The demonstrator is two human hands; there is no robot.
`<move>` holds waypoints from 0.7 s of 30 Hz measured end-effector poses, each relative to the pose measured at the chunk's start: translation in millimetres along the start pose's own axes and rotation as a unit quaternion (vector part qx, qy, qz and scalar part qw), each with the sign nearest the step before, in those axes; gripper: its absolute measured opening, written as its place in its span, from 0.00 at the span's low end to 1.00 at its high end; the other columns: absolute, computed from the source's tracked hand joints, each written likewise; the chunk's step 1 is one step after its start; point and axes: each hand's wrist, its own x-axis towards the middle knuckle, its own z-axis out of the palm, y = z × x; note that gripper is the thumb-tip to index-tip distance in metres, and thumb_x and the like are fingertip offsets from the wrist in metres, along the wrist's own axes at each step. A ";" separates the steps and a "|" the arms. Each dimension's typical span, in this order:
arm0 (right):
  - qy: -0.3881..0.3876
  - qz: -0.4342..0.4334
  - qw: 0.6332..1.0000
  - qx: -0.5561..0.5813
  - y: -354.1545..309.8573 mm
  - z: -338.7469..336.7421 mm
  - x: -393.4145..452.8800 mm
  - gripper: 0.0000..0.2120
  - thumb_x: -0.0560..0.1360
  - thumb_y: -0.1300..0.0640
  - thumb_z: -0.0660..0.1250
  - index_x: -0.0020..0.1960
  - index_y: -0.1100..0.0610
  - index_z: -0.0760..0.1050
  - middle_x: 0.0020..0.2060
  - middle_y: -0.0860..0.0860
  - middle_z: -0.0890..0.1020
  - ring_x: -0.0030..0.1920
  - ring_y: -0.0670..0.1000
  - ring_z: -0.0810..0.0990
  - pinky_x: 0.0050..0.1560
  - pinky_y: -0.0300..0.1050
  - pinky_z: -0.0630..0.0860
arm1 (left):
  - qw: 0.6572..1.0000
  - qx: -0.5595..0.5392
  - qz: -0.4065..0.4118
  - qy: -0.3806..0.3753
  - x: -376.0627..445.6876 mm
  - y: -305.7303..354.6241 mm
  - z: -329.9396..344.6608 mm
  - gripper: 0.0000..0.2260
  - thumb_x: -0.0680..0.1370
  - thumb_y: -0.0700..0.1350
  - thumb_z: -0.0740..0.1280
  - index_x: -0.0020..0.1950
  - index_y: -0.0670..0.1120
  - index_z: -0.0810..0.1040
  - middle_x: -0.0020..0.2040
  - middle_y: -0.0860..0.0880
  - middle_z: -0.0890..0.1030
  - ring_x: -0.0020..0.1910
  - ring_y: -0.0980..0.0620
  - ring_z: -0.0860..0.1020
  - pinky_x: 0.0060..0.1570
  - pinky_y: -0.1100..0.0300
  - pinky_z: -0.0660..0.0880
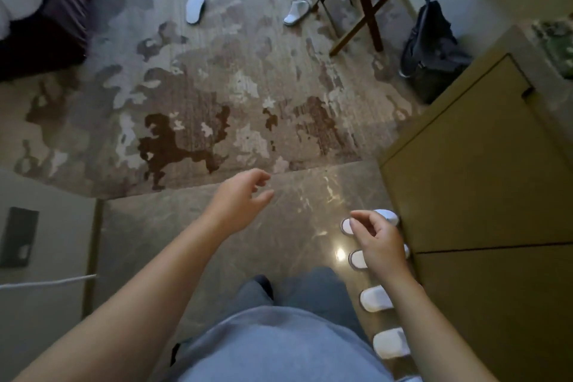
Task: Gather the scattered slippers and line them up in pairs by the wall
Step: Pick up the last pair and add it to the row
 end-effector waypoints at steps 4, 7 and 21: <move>-0.002 0.011 1.000 -0.022 -16.6 1.4 78.3 0.06 0.74 0.61 0.62 0.47 0.52 0.74 0.40 0.42 0.77 0.44 0.43 0.75 0.39 0.28 0.69 | 0.998 -0.030 0.021 0.045 93.0 15.2 -29.8 0.15 0.74 0.47 0.64 0.60 0.45 0.73 0.56 0.47 0.78 0.49 0.53 0.74 0.48 0.60 0.69; -0.024 -0.007 0.999 -0.029 -39.2 10.3 163.7 0.05 0.75 0.60 0.62 0.47 0.51 0.74 0.39 0.43 0.77 0.44 0.45 0.75 0.41 0.33 0.69 | 0.997 -0.037 0.011 0.063 164.6 17.9 -50.3 0.15 0.74 0.47 0.64 0.60 0.46 0.73 0.56 0.48 0.78 0.49 0.54 0.74 0.49 0.60 0.70; -0.143 -0.165 0.972 -0.091 -261.1 103.6 544.5 0.06 0.74 0.56 0.63 0.51 0.50 0.73 0.37 0.39 0.75 0.38 0.38 0.73 0.36 0.29 0.67 | 0.971 -0.082 -0.184 0.128 411.5 -28.2 -171.2 0.13 0.74 0.45 0.65 0.58 0.45 0.75 0.52 0.45 0.80 0.48 0.50 0.76 0.50 0.56 0.73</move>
